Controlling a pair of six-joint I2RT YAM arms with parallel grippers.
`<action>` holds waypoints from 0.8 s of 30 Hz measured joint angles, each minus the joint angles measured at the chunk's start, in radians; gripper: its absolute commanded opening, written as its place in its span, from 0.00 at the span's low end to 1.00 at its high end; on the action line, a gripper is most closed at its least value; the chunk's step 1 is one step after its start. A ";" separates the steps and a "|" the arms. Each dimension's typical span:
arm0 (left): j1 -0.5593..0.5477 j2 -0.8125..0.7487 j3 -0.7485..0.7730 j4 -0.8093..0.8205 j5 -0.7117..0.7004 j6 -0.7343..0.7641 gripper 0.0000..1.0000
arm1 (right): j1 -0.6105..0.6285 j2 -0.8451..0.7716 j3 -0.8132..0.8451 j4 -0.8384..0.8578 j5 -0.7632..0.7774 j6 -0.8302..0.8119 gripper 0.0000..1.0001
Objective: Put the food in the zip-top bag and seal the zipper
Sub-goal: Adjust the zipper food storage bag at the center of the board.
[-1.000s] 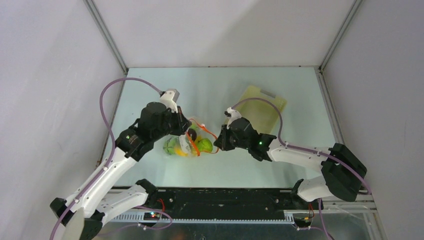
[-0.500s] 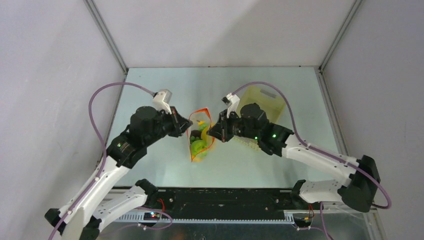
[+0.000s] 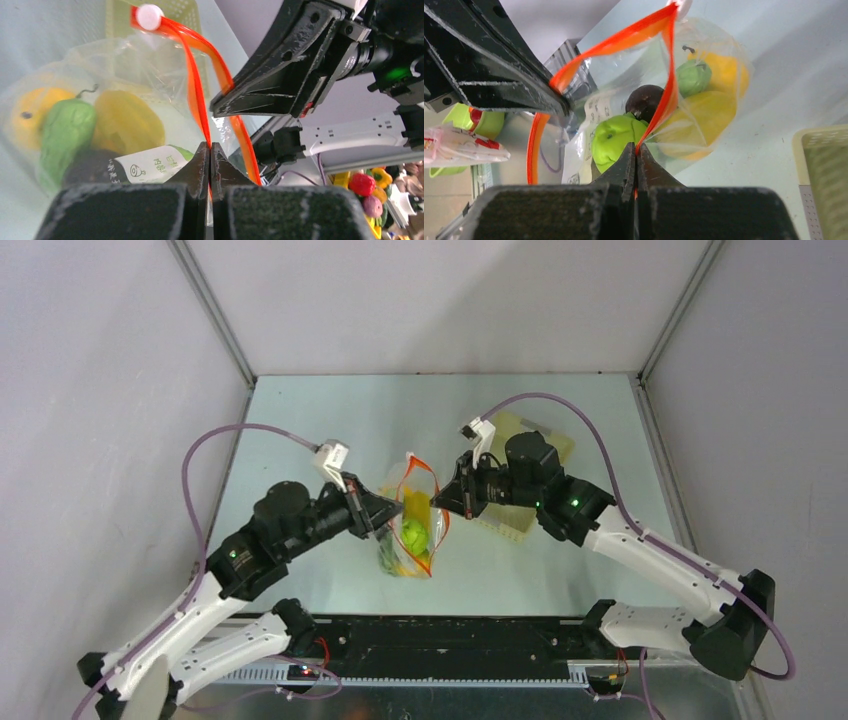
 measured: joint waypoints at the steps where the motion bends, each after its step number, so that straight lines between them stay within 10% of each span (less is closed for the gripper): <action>1: -0.021 0.014 0.000 0.007 -0.005 -0.002 0.00 | 0.000 0.004 0.000 -0.003 -0.010 -0.013 0.00; 20: -0.419 0.232 -0.106 0.324 -0.370 -0.082 0.01 | -0.057 0.101 0.071 -0.080 -0.223 -0.184 0.00; 24: -0.488 0.337 -0.097 0.385 -0.451 -0.095 0.19 | -0.062 0.142 0.073 -0.089 -0.245 -0.214 0.00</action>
